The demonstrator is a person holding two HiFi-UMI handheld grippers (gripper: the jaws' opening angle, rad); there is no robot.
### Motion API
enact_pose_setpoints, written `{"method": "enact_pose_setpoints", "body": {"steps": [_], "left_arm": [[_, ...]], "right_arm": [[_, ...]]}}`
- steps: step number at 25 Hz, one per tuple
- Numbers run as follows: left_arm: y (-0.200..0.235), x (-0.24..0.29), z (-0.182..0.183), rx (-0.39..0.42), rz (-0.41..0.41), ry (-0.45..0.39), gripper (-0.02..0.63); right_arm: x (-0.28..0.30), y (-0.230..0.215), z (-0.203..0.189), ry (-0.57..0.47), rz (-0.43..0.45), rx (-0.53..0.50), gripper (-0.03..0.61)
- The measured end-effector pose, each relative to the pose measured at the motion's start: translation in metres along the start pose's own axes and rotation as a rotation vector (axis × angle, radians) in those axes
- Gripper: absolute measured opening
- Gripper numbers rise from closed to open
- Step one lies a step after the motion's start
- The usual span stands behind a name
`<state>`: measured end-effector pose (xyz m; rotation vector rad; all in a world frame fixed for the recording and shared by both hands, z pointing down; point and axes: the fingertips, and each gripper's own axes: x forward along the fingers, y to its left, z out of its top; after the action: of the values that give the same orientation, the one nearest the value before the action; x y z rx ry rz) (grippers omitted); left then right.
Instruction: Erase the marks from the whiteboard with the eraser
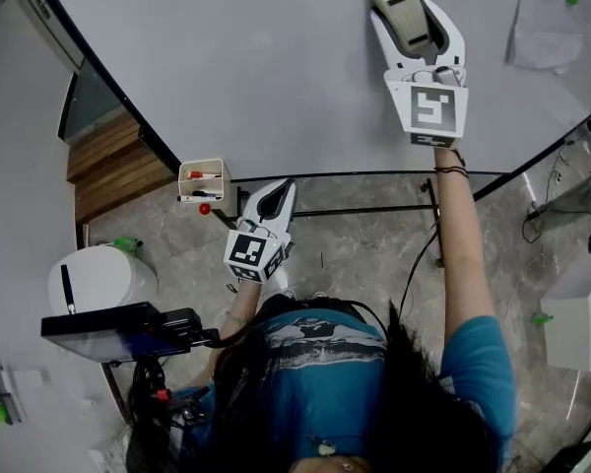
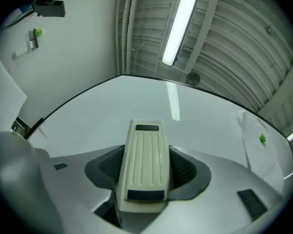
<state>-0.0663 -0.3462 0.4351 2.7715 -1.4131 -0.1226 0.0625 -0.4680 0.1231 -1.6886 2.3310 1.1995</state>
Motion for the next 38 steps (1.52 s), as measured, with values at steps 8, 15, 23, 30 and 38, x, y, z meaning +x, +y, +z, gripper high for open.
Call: {"method": "enact_pose_setpoints", "body": {"steps": [8, 15, 23, 30, 38], "left_arm": [[-0.008, 0.003, -0.001, -0.002, -0.022, 0.000, 0.002], [-0.005, 0.002, -0.005, -0.003, -0.016, 0.007, 0.002], [-0.013, -0.002, -0.007, -0.007, -0.039, 0.018, 0.002], [-0.022, -0.010, -0.014, 0.005, -0.078, 0.033, 0.002], [-0.020, -0.035, -0.027, -0.041, -0.097, 0.052, 0.002]], "right_arm": [[-0.008, -0.093, -0.008, 0.015, -0.071, 0.045, 0.264], [-0.014, -0.120, -0.020, 0.017, -0.137, 0.127, 0.264], [-0.031, -0.090, -0.019, 0.048, -0.109, 0.193, 0.264], [-0.067, -0.005, -0.034, 0.158, 0.012, 0.264, 0.264], [-0.125, 0.076, -0.042, 0.264, 0.065, 0.325, 0.264]]}}
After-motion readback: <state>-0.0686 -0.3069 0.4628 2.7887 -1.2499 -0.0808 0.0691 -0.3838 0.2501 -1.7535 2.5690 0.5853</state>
